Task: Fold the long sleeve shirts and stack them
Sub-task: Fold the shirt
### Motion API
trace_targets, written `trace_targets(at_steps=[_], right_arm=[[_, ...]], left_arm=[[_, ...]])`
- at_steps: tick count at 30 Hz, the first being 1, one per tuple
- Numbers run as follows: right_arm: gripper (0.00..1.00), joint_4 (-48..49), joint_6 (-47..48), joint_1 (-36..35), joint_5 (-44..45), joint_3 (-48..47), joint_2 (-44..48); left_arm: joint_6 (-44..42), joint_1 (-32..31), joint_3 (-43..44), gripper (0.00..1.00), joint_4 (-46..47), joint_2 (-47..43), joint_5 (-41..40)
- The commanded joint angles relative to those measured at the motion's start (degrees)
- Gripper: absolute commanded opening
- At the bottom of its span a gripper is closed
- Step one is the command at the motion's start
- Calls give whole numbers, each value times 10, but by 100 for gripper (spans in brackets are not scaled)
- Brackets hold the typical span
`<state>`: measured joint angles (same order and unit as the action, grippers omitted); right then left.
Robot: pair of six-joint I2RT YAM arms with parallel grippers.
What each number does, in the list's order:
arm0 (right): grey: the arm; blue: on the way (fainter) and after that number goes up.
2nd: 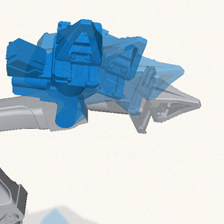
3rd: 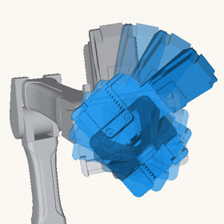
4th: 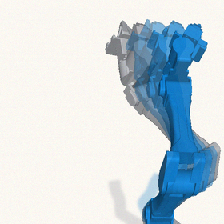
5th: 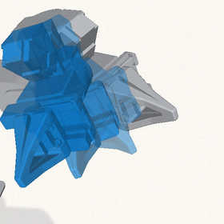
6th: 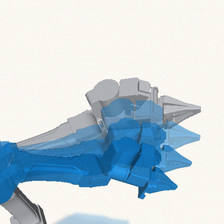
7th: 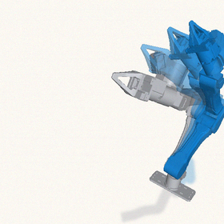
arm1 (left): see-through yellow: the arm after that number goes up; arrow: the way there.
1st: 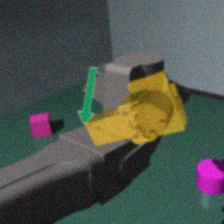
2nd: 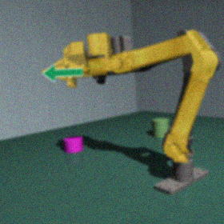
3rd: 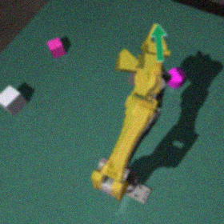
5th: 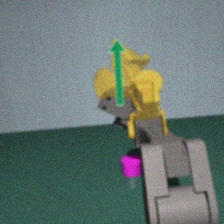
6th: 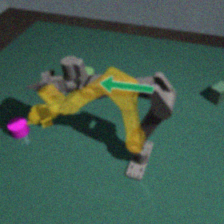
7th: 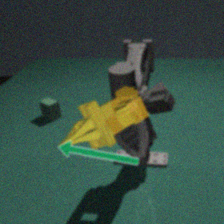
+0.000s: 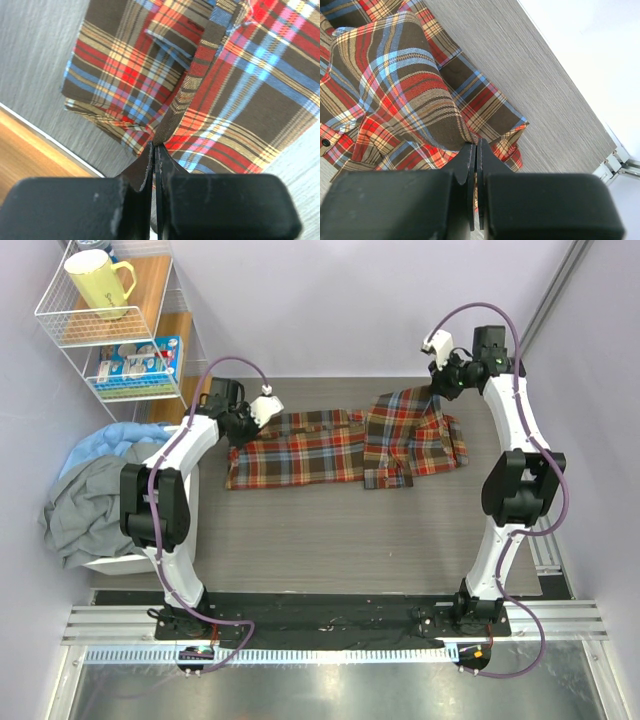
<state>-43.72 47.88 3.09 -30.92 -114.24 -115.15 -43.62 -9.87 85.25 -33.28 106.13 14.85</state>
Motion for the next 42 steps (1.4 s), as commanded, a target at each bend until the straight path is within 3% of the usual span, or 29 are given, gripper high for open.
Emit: trace_targets(at_steps=[1, 21, 34, 42], right_arm=[[1, 45, -9, -4, 6, -24, 6], [1, 86, -17, -4, 42, -24, -4], [1, 90, -2, -27, 45, -23, -30], [1, 87, 11, -31, 67, -13, -47]], left_arm=[[16, 5, 17, 0, 45, -2, -27], [14, 4, 83, 0, 60, 54, -38], [0, 6, 53, 0, 44, 61, -58], [4, 2, 83, 0, 38, 89, -51]])
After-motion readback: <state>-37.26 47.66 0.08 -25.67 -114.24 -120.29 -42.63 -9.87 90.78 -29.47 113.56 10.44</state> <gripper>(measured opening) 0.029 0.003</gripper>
